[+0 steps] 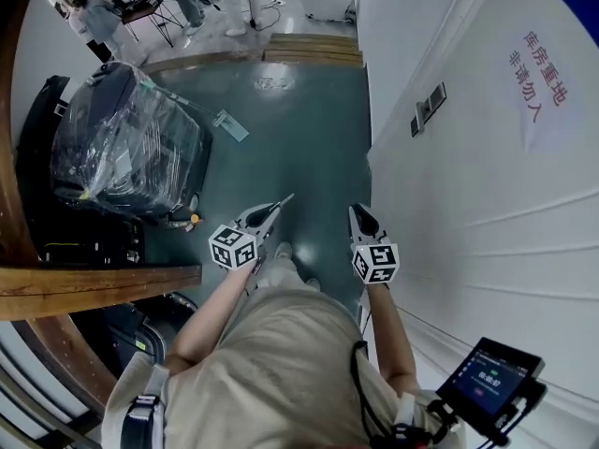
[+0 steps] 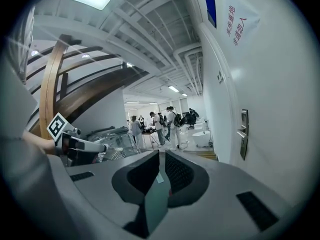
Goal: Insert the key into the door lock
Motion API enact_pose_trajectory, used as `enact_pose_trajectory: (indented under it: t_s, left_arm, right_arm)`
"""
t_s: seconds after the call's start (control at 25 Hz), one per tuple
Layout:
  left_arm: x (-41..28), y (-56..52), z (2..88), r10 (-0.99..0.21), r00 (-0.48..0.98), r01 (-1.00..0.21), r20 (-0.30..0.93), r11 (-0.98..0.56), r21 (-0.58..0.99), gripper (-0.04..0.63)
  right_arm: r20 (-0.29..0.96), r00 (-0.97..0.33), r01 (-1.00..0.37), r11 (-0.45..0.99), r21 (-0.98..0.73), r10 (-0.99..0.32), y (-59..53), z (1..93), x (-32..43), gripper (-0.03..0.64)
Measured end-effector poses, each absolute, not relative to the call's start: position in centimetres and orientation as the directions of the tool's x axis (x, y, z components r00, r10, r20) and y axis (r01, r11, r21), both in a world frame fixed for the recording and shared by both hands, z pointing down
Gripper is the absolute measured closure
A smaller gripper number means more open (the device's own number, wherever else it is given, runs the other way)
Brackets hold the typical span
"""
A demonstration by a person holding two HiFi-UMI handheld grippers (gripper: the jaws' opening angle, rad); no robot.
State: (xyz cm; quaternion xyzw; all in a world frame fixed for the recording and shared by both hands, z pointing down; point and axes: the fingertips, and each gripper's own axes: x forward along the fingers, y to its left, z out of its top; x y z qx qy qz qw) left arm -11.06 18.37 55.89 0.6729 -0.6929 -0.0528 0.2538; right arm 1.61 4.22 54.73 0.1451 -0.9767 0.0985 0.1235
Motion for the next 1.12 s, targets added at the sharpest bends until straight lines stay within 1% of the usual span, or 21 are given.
enact_pose_trajectory:
  t_s: [0.2, 0.56, 0.96, 1.12]
  left_arm:
    - [-14.3, 16.9, 56.0, -0.954, 0.069, -0.905, 0.291, 0.063, 0.421, 0.561]
    - [-20.6, 14.6, 55.8, -0.958, 0.104, -0.904, 0.269, 0.022, 0.428, 0.561]
    - [-25.3, 12.3, 57.0, -0.954, 0.169, -0.895, 0.248, -0.043, 0.445, 0.561]
    - [-26.1, 11.1, 57.4, -0.949, 0.202, -0.89, 0.243, -0.074, 0.45, 0.561]
  right_arm:
    - [0.264, -0.922, -0.334, 0.926, -0.173, -0.283, 3.3, 53.8, -1.3, 0.578]
    - [0.262, -0.905, -0.382, 0.911, -0.159, -0.334, 1.3, 53.4, -6.6, 0.578]
    - [0.257, -0.878, -0.447, 0.883, -0.142, -0.404, -0.9, 54.3, -10.2, 0.578]
    - [0.251, -0.868, -0.469, 0.873, -0.136, -0.428, -1.5, 54.4, -11.3, 0.578]
